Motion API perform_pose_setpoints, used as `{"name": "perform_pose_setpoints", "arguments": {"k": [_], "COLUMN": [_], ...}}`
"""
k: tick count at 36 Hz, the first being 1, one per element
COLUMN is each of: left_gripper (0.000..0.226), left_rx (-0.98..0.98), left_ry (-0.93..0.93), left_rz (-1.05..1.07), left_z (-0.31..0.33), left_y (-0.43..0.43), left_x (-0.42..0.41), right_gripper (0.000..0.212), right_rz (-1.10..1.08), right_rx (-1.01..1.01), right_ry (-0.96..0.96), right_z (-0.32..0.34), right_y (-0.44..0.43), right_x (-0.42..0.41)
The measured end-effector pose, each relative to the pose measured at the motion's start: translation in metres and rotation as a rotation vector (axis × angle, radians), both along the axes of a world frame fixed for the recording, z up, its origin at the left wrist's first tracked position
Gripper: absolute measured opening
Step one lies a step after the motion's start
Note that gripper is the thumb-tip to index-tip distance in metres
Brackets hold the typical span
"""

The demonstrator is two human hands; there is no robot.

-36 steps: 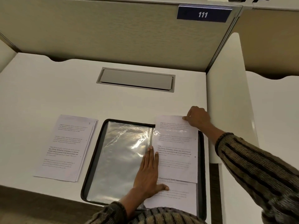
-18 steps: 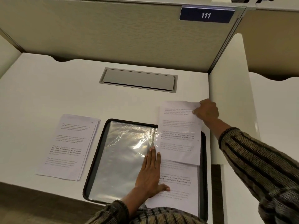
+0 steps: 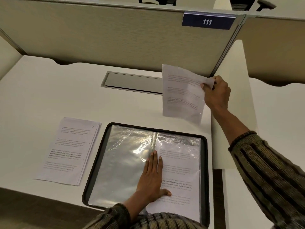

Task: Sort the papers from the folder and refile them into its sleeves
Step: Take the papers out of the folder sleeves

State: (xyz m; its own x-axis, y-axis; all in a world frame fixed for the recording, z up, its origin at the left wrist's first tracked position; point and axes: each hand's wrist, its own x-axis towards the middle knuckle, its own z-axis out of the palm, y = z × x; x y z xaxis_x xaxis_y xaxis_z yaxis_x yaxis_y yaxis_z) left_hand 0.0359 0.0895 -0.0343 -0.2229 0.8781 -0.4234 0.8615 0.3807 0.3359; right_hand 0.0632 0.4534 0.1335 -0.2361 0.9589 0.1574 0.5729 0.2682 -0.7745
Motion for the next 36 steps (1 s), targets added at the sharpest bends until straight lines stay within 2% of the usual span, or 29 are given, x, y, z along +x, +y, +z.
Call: {"name": "perform_pose_setpoints", "arguments": {"k": [4,8,12,16,20,24,28,30,32,36], "left_gripper": [0.152,0.141,0.127,0.128,0.104,0.051,0.030,0.026,0.027,0.036], "left_rx": [0.009,0.027,0.228,0.395,0.446,0.508,0.569,0.584,0.591,0.596], "left_ry": [-0.008,-0.078,-0.265,-0.399,-0.542,-0.780,-0.907,-0.956,-0.968,-0.890], "left_rz": [0.000,0.035,0.322,0.692,0.831,0.816,0.929,0.955,0.982,1.018], "left_z": [-0.002,-0.004,0.009,0.039,0.070,0.099,0.105,0.104,0.102,0.095], "left_y": [0.000,0.002,0.002,0.009,0.011,0.003,-0.015,-0.027,-0.042,-0.076], "left_x": [0.000,-0.007,-0.026,-0.056,-0.094,-0.125,-0.147,-0.157,-0.168,-0.198], "right_gripper": [0.012,0.012,0.020,0.027,0.027,0.031,0.031,0.026,0.031,0.039], "right_rz": [0.068,0.151,0.200,0.276,0.307,0.281,0.236,0.230,0.225,0.244], "right_rx": [0.017,-0.021,-0.089,-0.155,-0.316,-0.460,-0.598,-0.682,-0.755,-0.862], "right_ry": [0.092,0.178,0.222,0.251,0.356,0.399,0.400,0.366,0.317,0.239], "right_z": [0.009,0.012,0.016,0.022,0.024,0.016,-0.001,-0.012,-0.024,-0.049], "right_y": [-0.019,-0.037,-0.057,-0.079,-0.100,-0.117,-0.137,-0.150,-0.167,-0.209], "right_x": [0.006,0.014,0.020,0.021,0.010,-0.014,-0.041,-0.052,-0.064,-0.086]}}
